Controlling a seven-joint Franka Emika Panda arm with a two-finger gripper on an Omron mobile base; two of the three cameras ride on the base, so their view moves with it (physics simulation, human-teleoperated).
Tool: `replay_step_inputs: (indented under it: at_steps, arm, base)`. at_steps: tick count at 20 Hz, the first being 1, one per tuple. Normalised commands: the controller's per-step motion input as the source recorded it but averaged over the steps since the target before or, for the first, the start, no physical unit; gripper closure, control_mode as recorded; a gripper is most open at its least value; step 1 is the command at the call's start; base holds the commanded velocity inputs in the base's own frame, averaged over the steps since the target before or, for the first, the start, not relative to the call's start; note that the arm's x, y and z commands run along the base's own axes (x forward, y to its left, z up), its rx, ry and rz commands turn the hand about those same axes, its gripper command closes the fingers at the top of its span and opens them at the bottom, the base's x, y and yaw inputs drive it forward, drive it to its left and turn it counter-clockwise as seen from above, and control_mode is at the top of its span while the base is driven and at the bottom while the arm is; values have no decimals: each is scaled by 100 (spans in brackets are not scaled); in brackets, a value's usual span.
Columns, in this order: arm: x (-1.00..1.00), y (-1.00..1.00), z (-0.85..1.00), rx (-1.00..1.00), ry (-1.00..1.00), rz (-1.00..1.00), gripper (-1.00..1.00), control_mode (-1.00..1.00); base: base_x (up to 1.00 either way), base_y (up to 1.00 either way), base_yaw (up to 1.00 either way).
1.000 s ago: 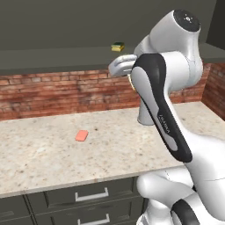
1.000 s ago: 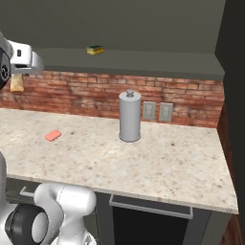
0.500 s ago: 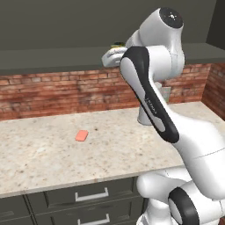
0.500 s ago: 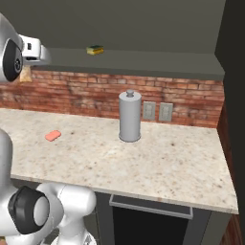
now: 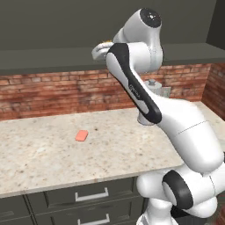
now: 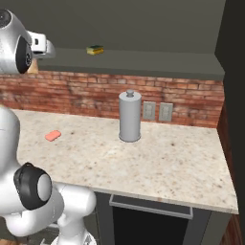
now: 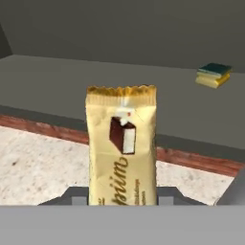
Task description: Pick the bar and cereal from the counter and place them in the cabinets closest to them.
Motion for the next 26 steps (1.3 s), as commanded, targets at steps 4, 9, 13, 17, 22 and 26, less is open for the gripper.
replay_step_inputs:
  at_steps: [4,9,13,17,22,26]
  arm:
    - [72,21,0,0,-2,0,100,-100]
    - [77,20,0,0,-1,0,100,-100]
    - [88,21,0,0,-1,0,100,-100]
    - [92,26,0,0,-2,0,100,-100]
    - [88,29,0,0,-2,-1,100,-100]
    - [49,23,3,0,-1,-1,-100,-100]
  base:
    - [0,0,0]
    - [0,0,0]
    - [0,0,0]
    - [0,0,0]
    - [0,0,0]
    - [0,0,0]
